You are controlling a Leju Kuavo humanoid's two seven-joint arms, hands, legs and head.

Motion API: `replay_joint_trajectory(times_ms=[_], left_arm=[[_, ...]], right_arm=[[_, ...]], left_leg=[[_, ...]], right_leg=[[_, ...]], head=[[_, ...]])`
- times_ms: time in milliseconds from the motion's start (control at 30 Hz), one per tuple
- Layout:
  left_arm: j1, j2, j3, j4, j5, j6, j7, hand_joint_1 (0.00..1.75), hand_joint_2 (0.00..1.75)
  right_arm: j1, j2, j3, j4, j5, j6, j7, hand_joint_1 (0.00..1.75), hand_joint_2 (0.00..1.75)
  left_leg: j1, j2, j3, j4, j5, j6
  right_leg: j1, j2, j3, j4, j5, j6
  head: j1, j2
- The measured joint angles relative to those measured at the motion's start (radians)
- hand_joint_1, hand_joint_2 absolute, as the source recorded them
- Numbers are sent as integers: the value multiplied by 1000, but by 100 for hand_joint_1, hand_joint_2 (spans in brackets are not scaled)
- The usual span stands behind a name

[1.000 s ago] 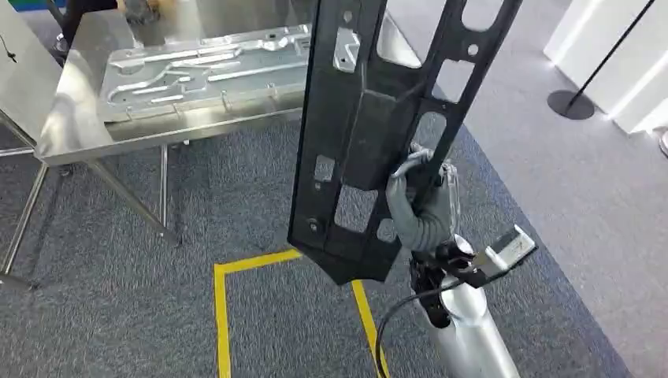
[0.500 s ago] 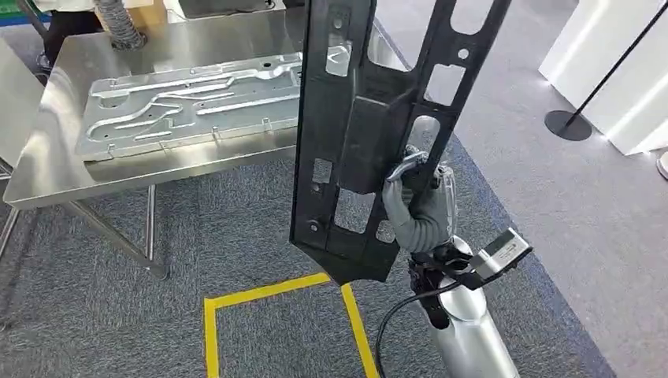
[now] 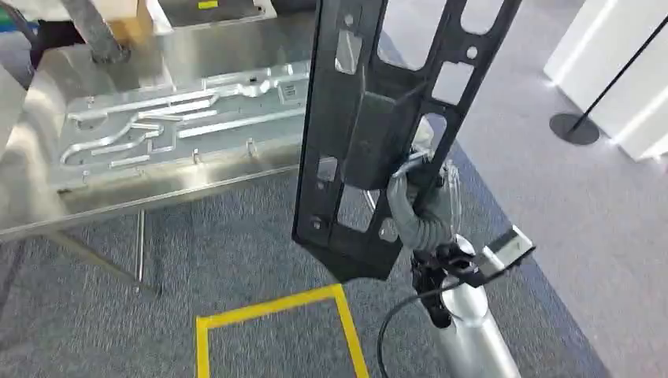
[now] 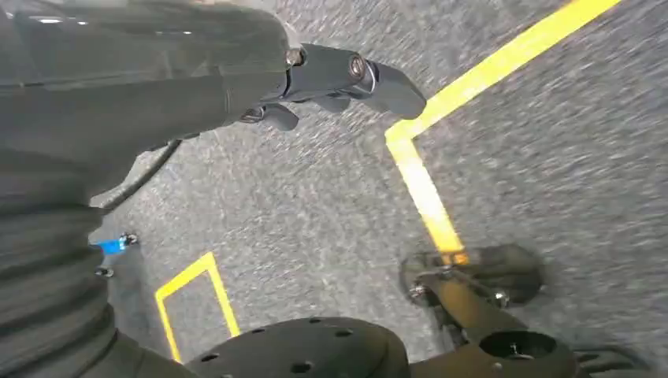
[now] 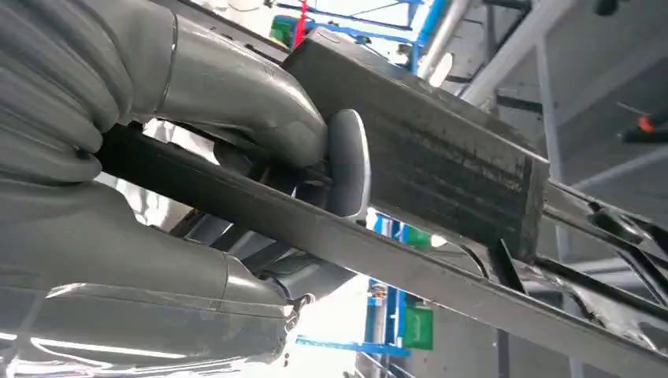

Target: Take the parts from the cabinet and place them on the table.

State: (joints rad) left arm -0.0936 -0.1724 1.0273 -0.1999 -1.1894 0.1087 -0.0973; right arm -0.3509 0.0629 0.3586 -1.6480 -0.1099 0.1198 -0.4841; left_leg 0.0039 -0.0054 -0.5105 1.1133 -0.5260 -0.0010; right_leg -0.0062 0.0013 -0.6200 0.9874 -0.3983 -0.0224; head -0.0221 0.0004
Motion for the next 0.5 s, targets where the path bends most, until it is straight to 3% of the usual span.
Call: replay_joint_trajectory(times_ms=[33, 67, 100, 133, 167, 200, 267, 300, 333, 367, 433, 500], left_arm=[[-1, 0, 0, 0, 1, 0, 0, 0, 175], [-4, 2, 0, 0, 2, 0, -4, 0, 175], [-11, 3, 0, 0, 3, 0, -4, 0, 175], [-15, 3, 0, 0, 3, 0, -4, 0, 175], [-16, 3, 0, 0, 3, 0, -4, 0, 175], [-16, 3, 0, 0, 3, 0, -4, 0, 175], [-12, 3, 0, 0, 3, 0, -4, 0, 175], [-10, 3, 0, 0, 4, 0, -3, 0, 175], [-9, 3, 1, 0, 3, 0, -3, 0, 175], [-9, 3, 1, 0, 5, 0, -5, 0, 175], [-11, 3, 2, 0, 5, 1, -8, 0, 175], [-12, 1, 2, 0, 3, -1, -13, 0, 175]], right_arm=[[-1, 0, 0, 0, 0, 0, 0, 173, 175], [1, 0, 0, 0, 0, 0, 0, 173, 175], [1, 0, 0, 1, 0, 0, 0, 173, 175], [2, 0, 0, 3, 0, 0, 0, 173, 175], [2, 0, 0, 4, 0, 0, 0, 173, 175], [2, 0, 0, 4, 0, 1, 0, 173, 175], [1, 0, 0, 8, 0, 3, 0, 173, 175], [0, 0, 0, 12, 2, 5, 1, 173, 175], [-3, 0, 0, 15, 5, 9, 2, 173, 175], [-6, 0, 0, 18, 8, 13, 7, 173, 175], [-21, 0, 0, 28, 23, 15, 16, 173, 175], [-50, 0, 3, 40, 48, 13, 24, 173, 175]], left_leg=[[0, 0, -47, 74, -24, -3], [0, 0, -90, 134, -65, -8], [0, 0, -126, 178, -107, -10], [0, 0, -147, 188, -125, -12], [0, 0, -147, 161, -108, -12], [0, 0, -133, 101, -56, -11], [0, 0, -86, -67, 95, -6], [-1, 0, -85, -94, 100, -2], [-5, 1, -86, -108, 77, 5], [-7, 1, -87, -104, 101, 14], [-7, -1, -88, -105, 106, 23], [3, -3, -78, -118, 110, 32]], right_leg=[[1, -1, 8, 0, -6, -2], [1, -1, 15, 0, -12, -2], [3, 0, 23, 0, -20, -4], [3, 1, 32, 1, -28, -4], [3, 3, 43, 1, -36, -4], [3, 6, 55, 3, -44, -3], [3, 7, 74, 6, -62, 3], [5, 8, 78, 8, -67, 7], [5, 11, 69, 10, -65, 13], [6, 10, 65, 10, -69, 19], [7, 9, 68, 7, -69, 30], [8, 6, 52, 47, -102, 40]], head=[[0, 0], [0, 0], [0, 0], [0, 0], [0, 0], [0, 0], [0, 0], [1, 0], [0, 0], [0, 0], [0, 0], [1, 0]])
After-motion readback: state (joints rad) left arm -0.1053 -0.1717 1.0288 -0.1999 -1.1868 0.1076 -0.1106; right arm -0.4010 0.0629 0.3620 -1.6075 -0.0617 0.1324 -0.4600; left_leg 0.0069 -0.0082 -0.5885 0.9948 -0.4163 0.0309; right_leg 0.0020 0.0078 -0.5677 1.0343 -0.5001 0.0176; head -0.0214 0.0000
